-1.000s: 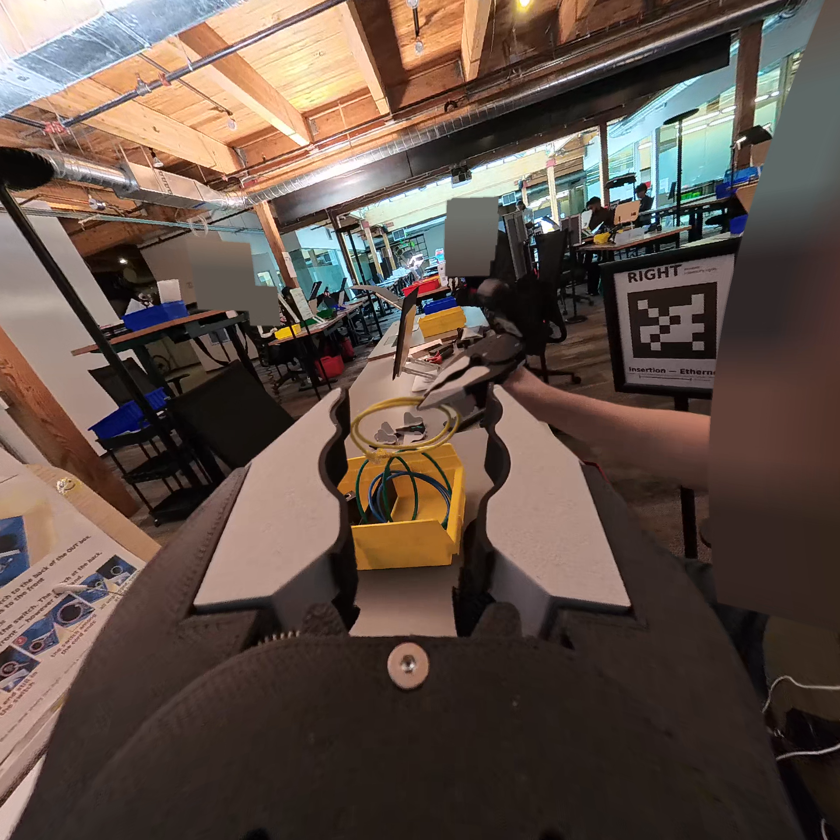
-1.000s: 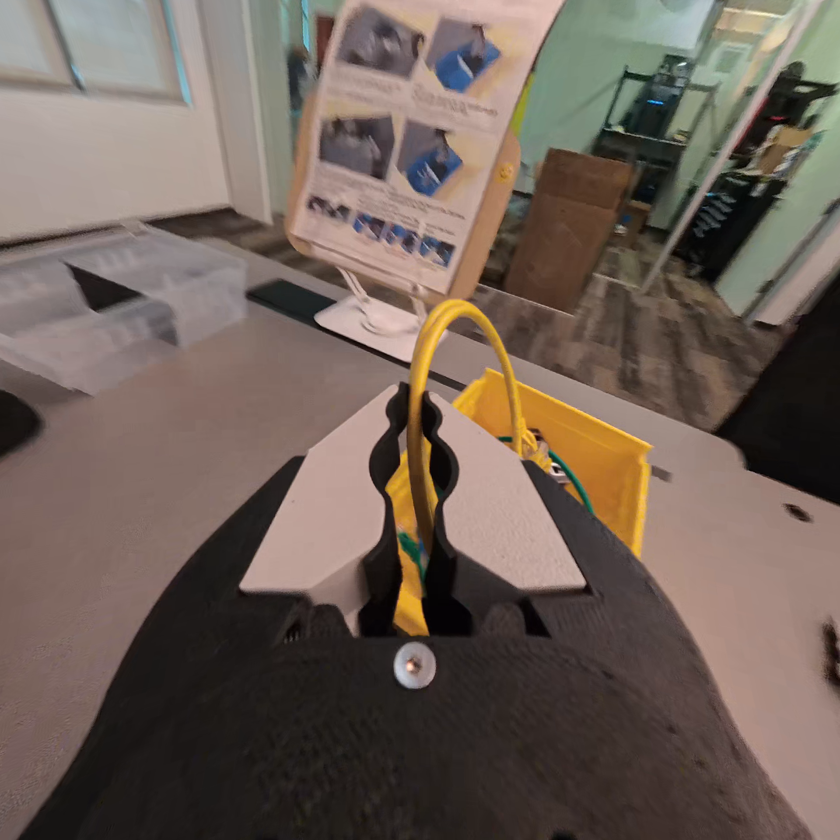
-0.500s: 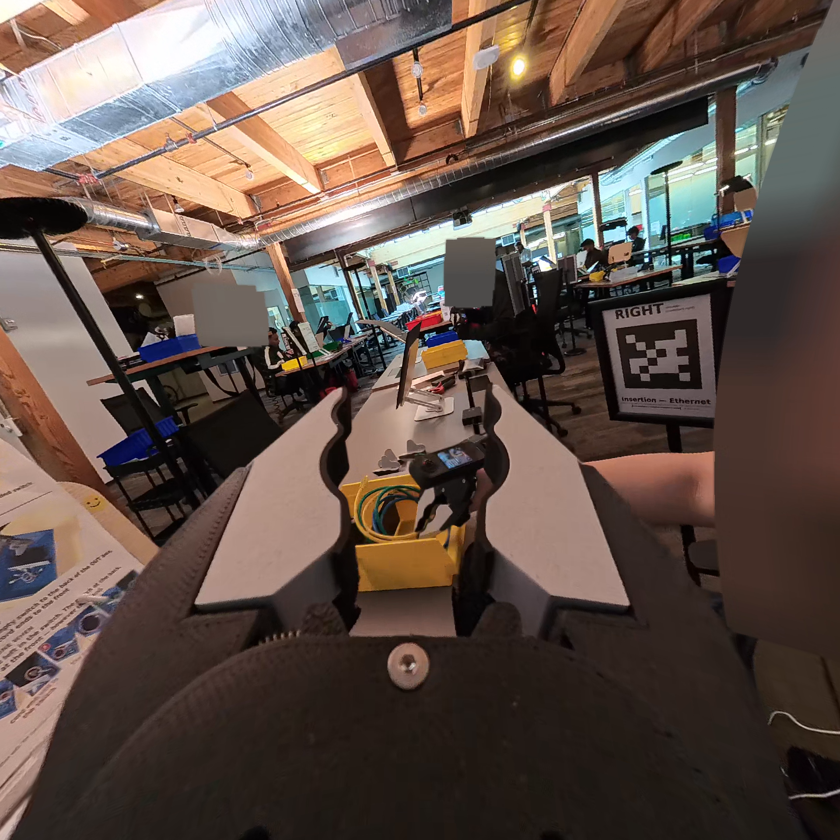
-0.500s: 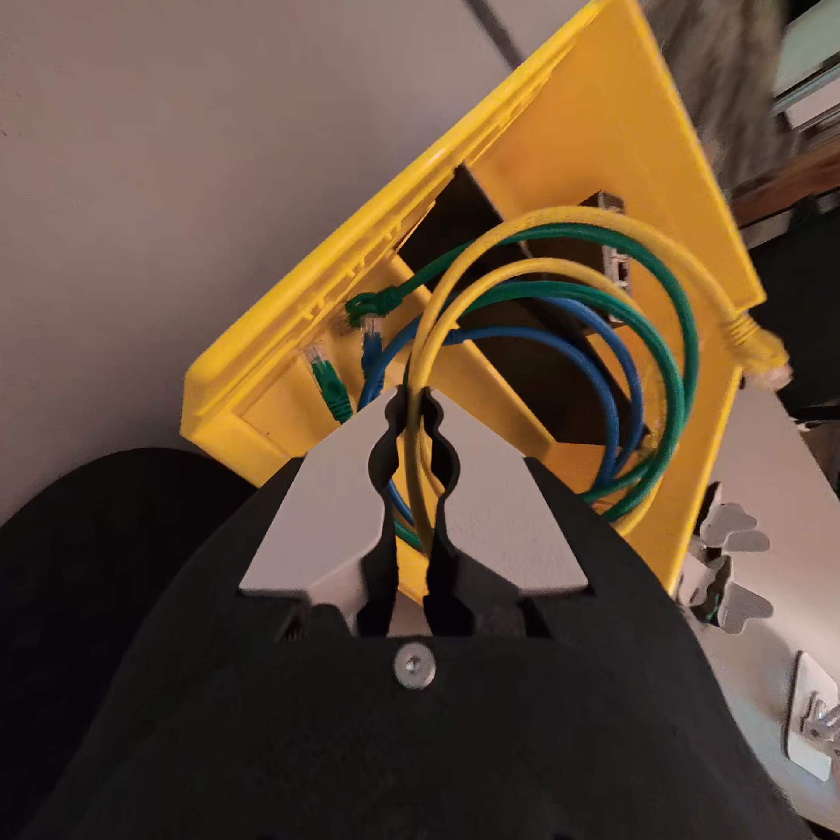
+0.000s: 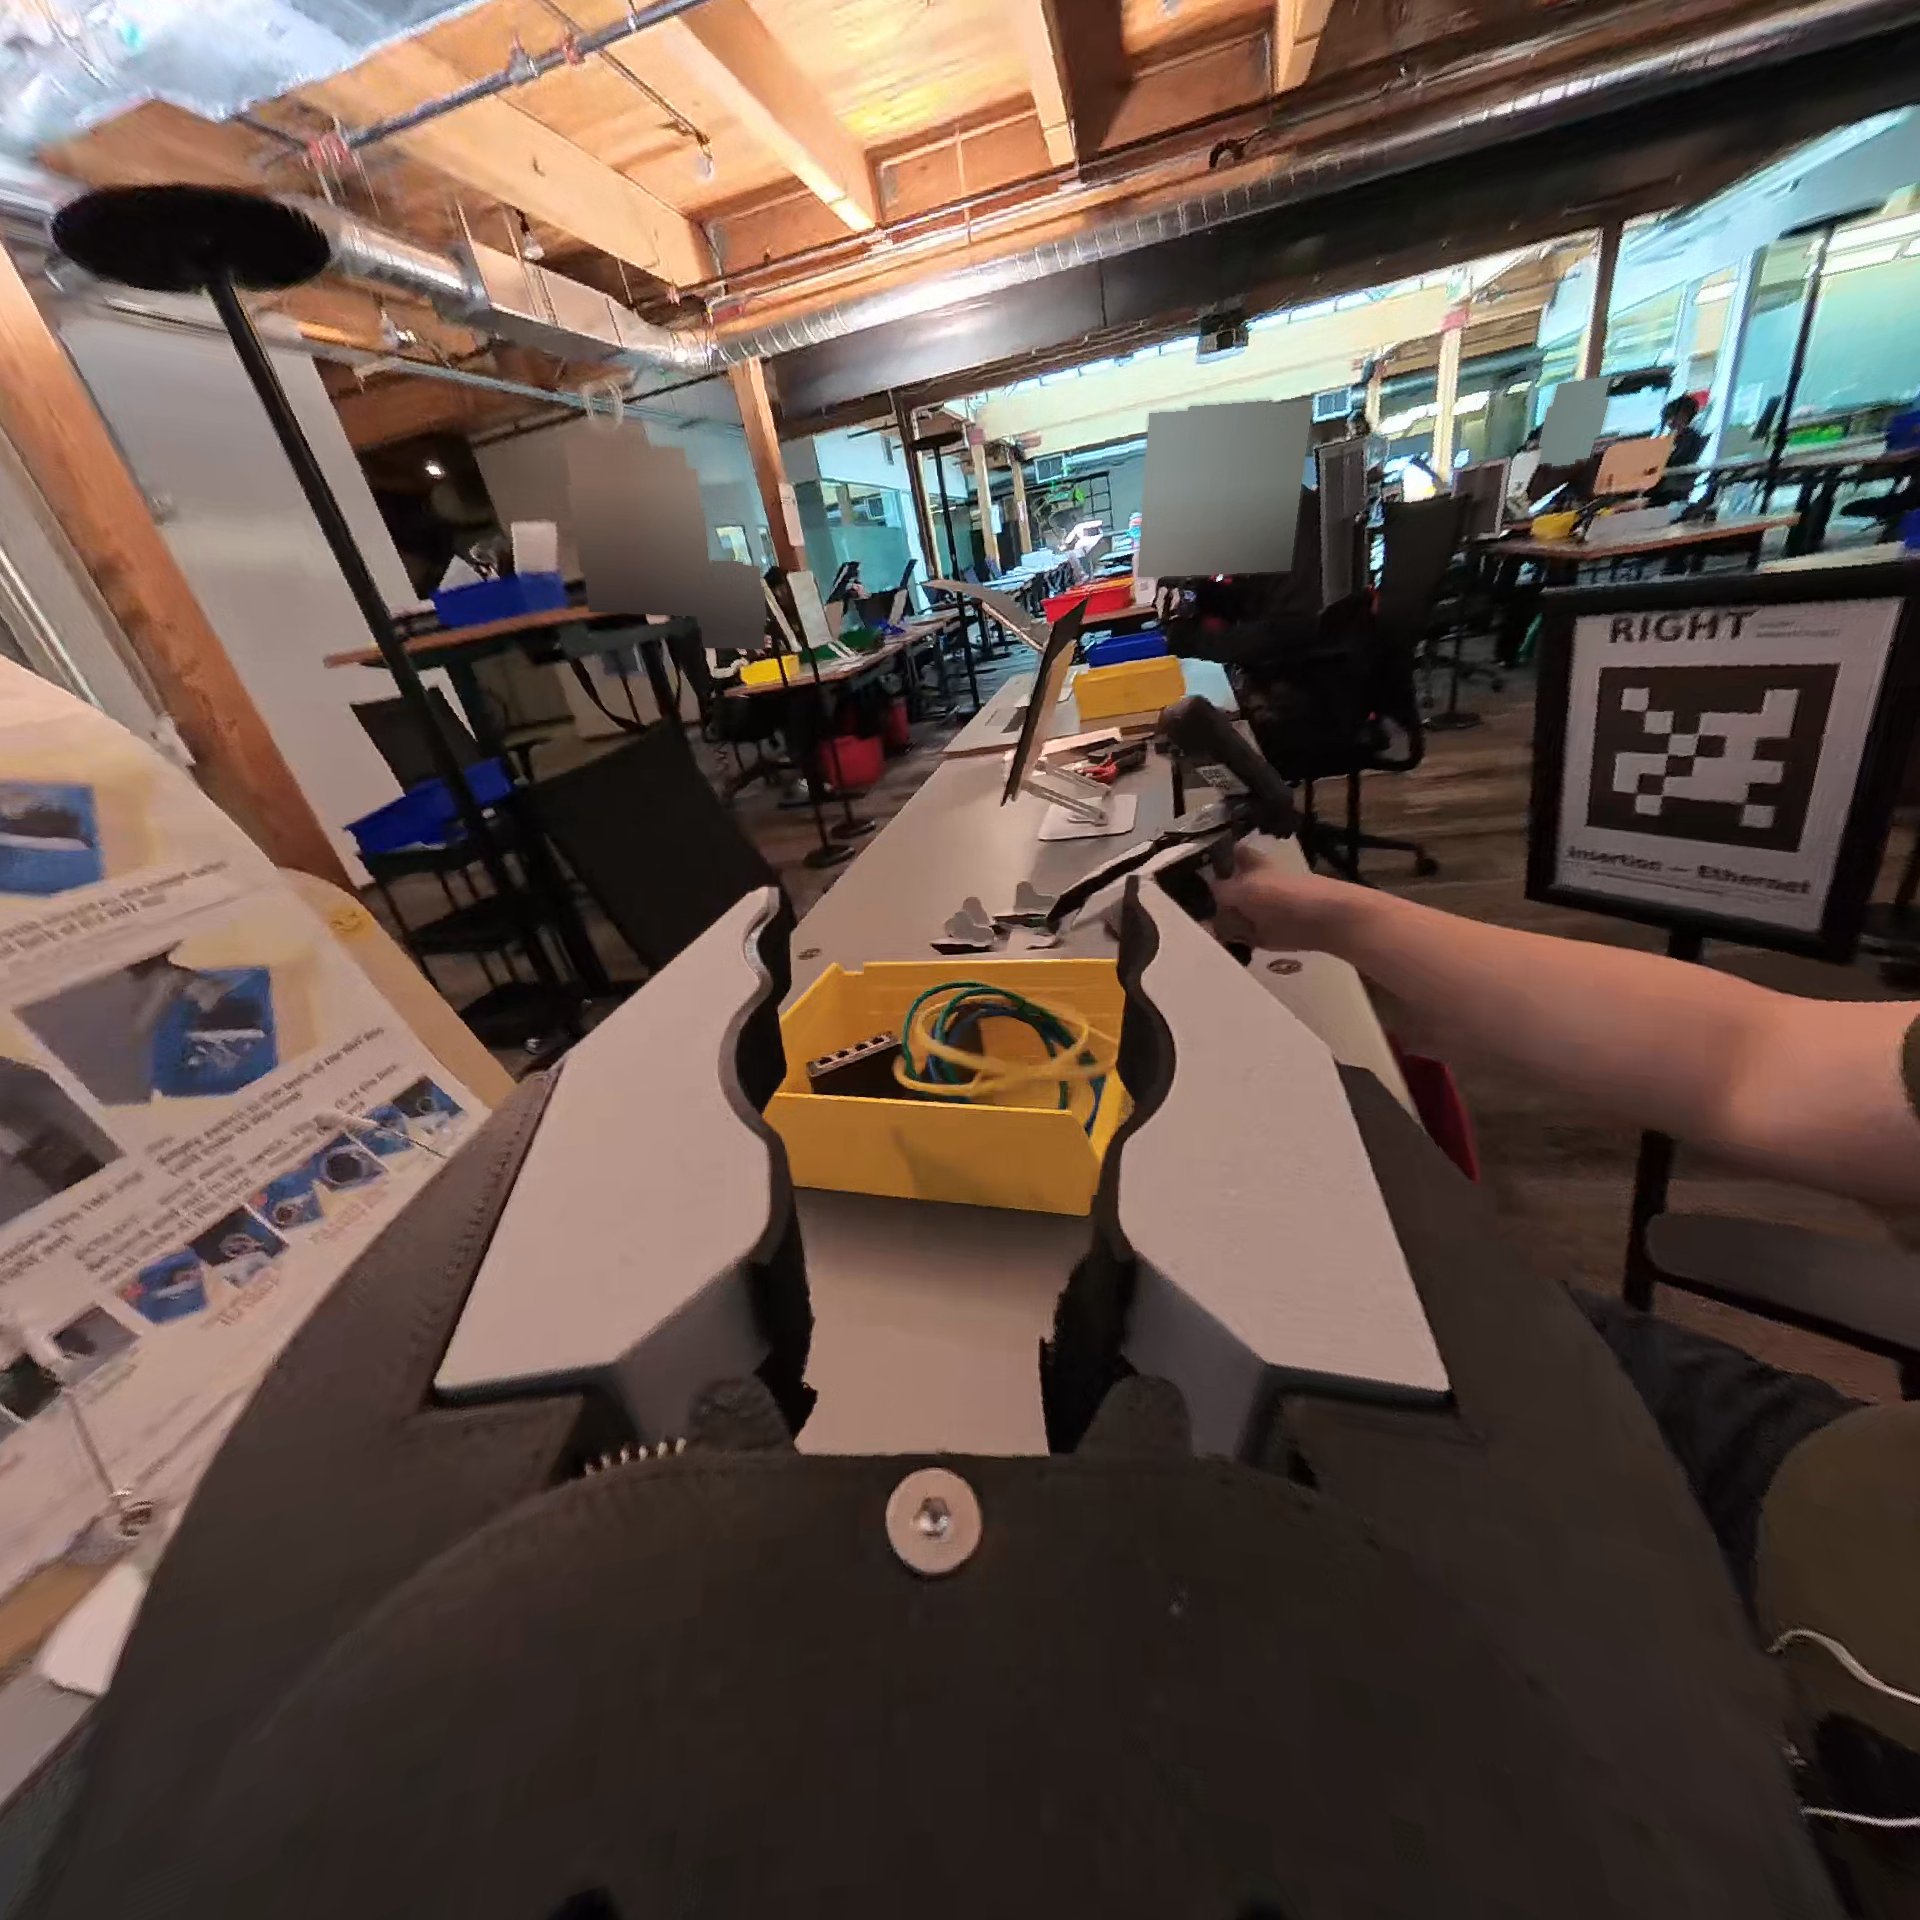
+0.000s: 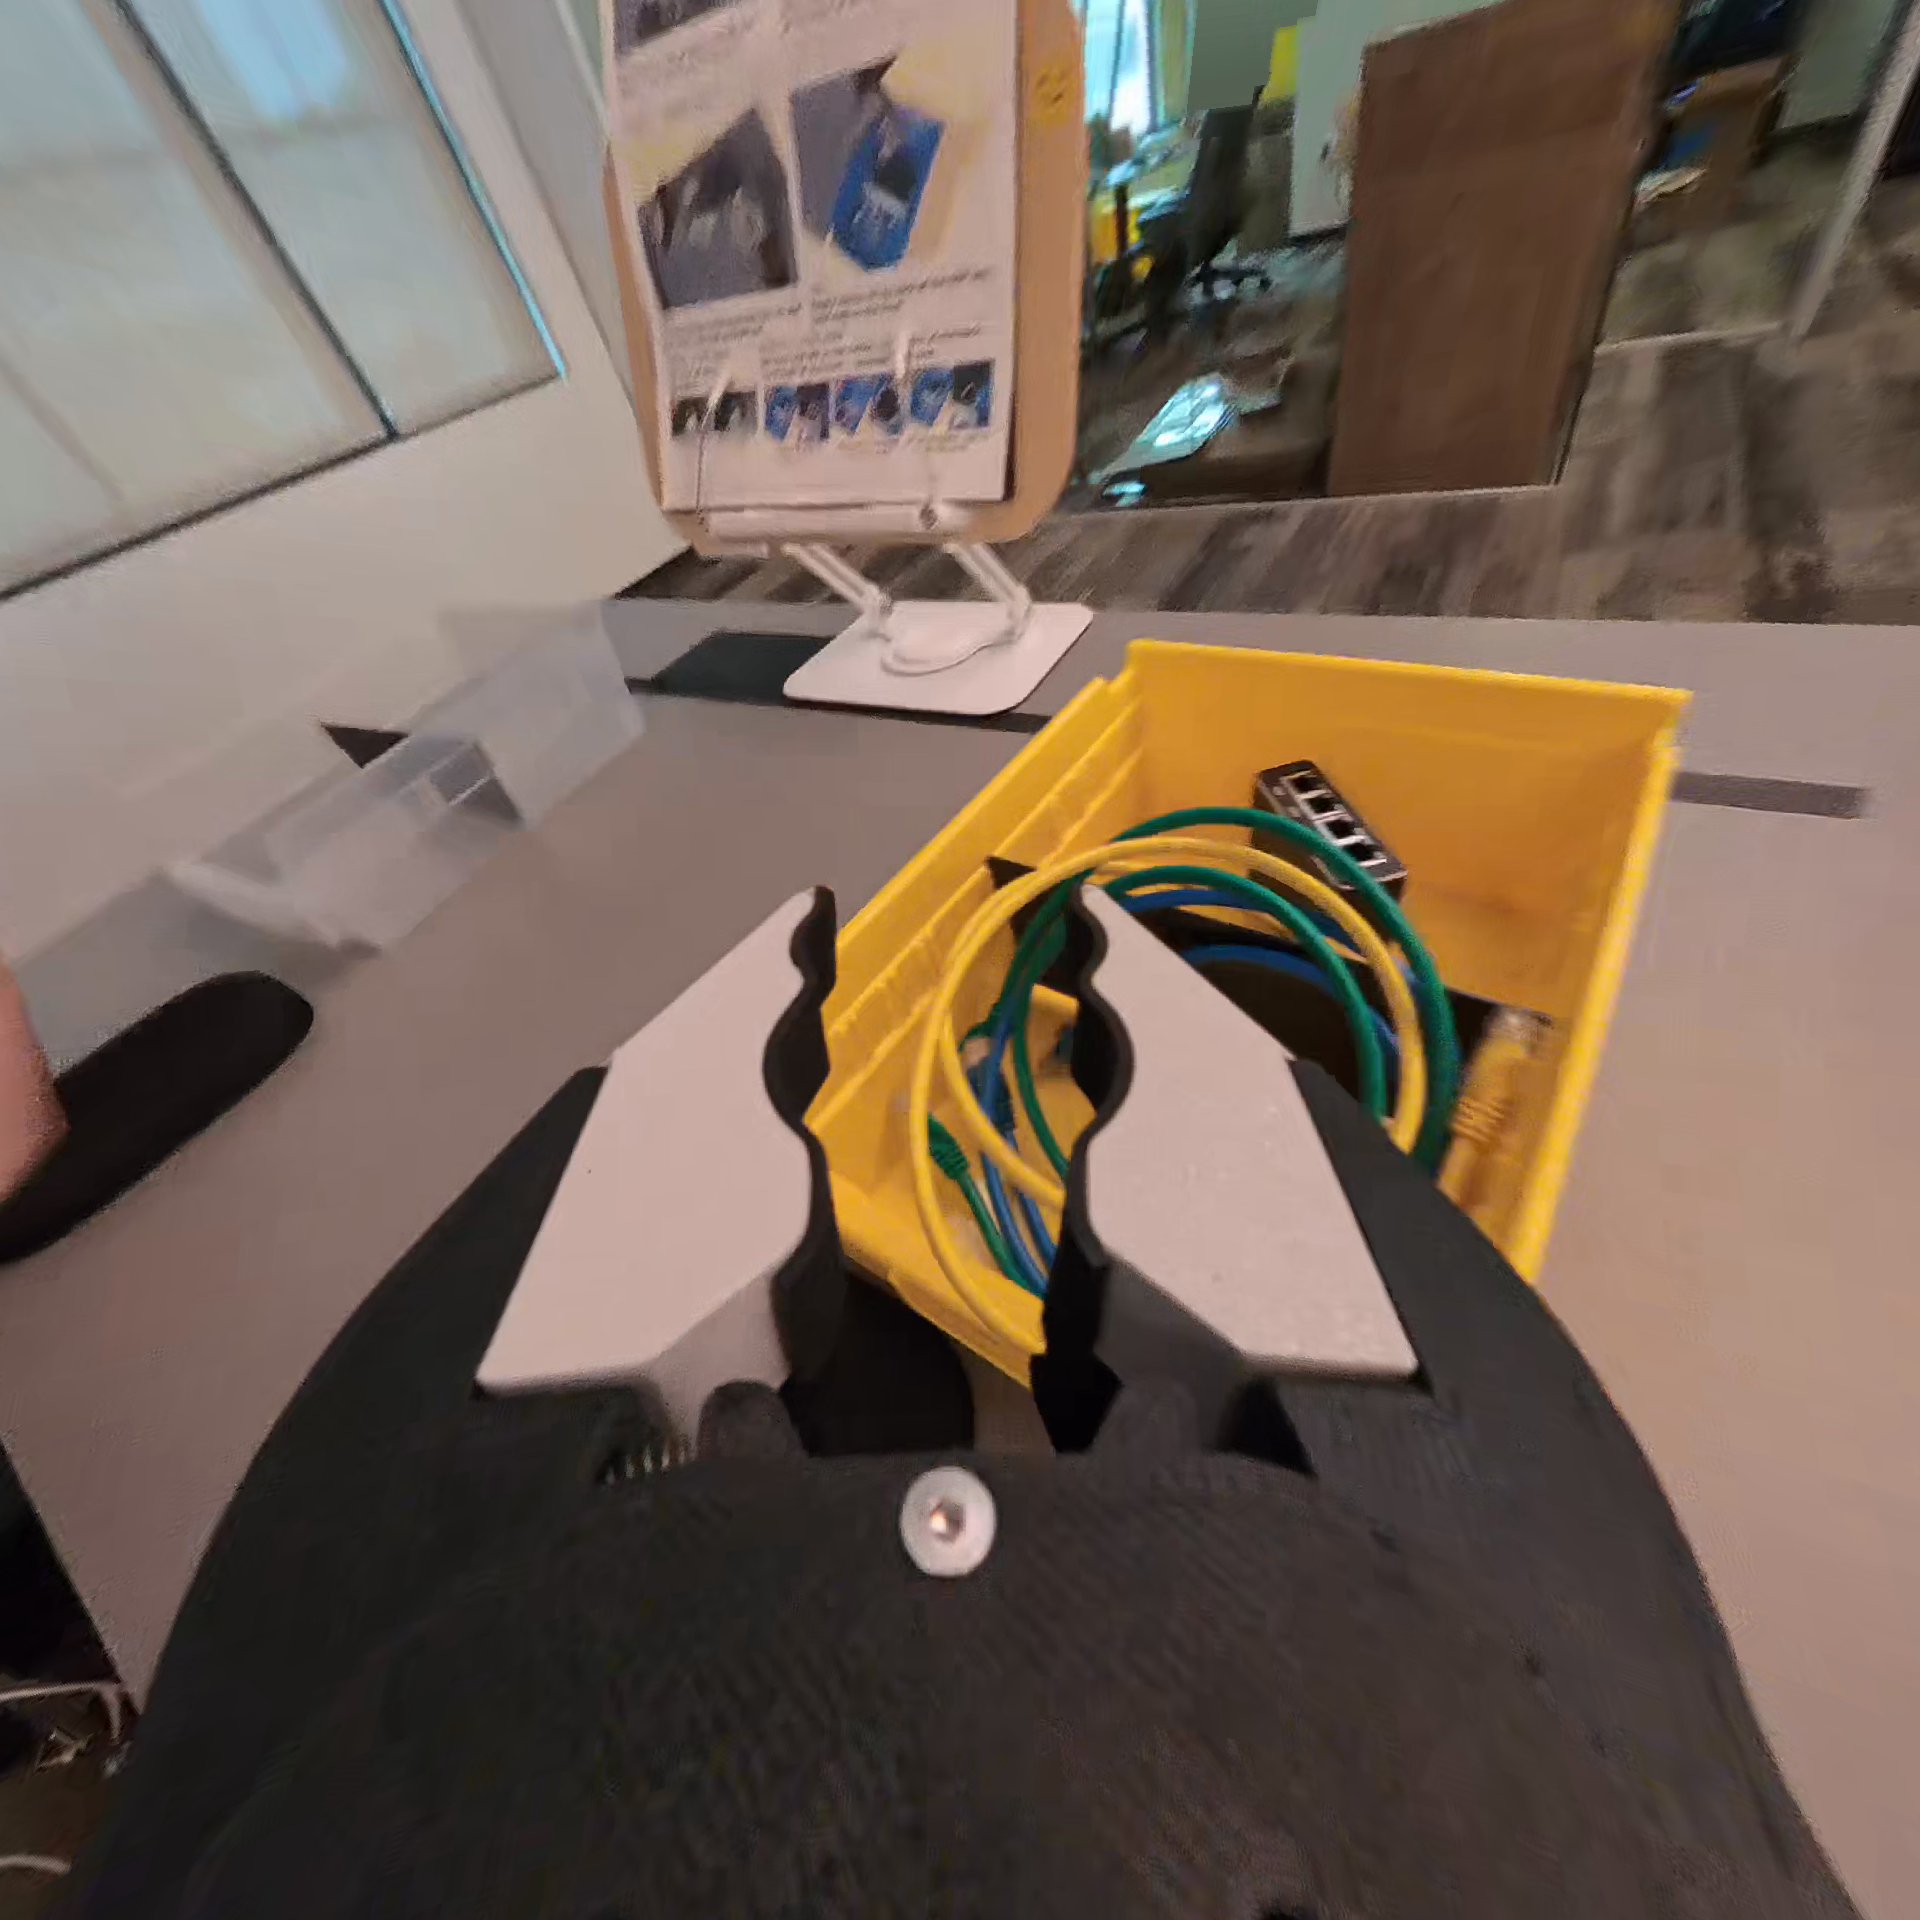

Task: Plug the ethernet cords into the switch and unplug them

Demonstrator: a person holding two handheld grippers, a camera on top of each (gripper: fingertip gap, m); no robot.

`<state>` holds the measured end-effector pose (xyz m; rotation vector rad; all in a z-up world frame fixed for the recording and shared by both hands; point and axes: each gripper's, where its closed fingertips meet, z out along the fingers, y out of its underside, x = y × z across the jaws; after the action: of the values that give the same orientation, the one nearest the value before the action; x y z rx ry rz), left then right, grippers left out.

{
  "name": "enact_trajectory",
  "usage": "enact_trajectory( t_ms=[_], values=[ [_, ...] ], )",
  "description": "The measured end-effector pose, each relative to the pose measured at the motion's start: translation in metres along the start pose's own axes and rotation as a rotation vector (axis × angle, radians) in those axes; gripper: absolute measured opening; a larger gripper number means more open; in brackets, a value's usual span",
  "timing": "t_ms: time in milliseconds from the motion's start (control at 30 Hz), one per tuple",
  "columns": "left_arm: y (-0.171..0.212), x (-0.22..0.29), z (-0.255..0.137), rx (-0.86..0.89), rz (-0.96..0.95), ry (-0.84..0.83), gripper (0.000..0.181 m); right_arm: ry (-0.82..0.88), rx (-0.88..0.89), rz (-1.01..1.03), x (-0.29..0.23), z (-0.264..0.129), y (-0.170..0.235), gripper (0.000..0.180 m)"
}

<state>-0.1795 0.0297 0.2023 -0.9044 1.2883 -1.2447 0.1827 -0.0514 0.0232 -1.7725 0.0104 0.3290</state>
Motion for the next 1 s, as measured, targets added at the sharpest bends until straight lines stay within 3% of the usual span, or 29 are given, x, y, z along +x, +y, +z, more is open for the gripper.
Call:
enact_trajectory(
  t_ms=[100, 200, 300, 333, 467, 600, 767, 933, 1000],
  values=[
    [-0.001, -0.003, 0.003, 0.004, -0.032, 0.009, 0.062, -0.013, -0.032, 0.015, 0.006, -0.005, 0.018, 0.025],
    [0.001, -0.006, 0.0, -0.019, -0.018, -0.012, 0.062, 0.101, -0.228, -0.106, 0.019, 0.0, 0.057, 0.04],
    [0.004, -0.017, -0.011, -0.046, 0.015, -0.116, 0.063, 0.382, -0.219, -0.228, 0.061, -0.013, 0.049, 0.043],
    [0.004, -0.025, -0.018, -0.046, 0.022, -0.162, 0.063, 0.39, -0.219, -0.208, 0.064, -0.015, 0.048, 0.044],
    [-0.009, -0.043, -0.049, 0.01, -0.001, -0.253, 0.062, -0.043, -0.429, -0.195, -0.006, -0.006, 0.082, 0.031],
    [-0.019, -0.045, -0.075, 0.077, -0.025, -0.286, 0.061, 0.102, -0.686, -0.493, 0.01, 0.0, 0.131, 0.021],
    [-0.026, -0.042, -0.096, 0.105, -0.002, -0.317, 0.06, 0.127, -0.707, -0.375, 0.018, 0.025, 0.138, 0.009],
    [-0.018, -0.042, -0.111, 0.024, 0.027, -0.371, 0.062, 0.224, -0.88, -0.479, 0.039, 0.038, 0.149, 0.009],
    [-0.009, -0.044, -0.117, -0.021, 0.026, -0.392, 0.064, 0.187, -0.914, -0.495, 0.032, 0.041, 0.148, 0.014]
  ],
)
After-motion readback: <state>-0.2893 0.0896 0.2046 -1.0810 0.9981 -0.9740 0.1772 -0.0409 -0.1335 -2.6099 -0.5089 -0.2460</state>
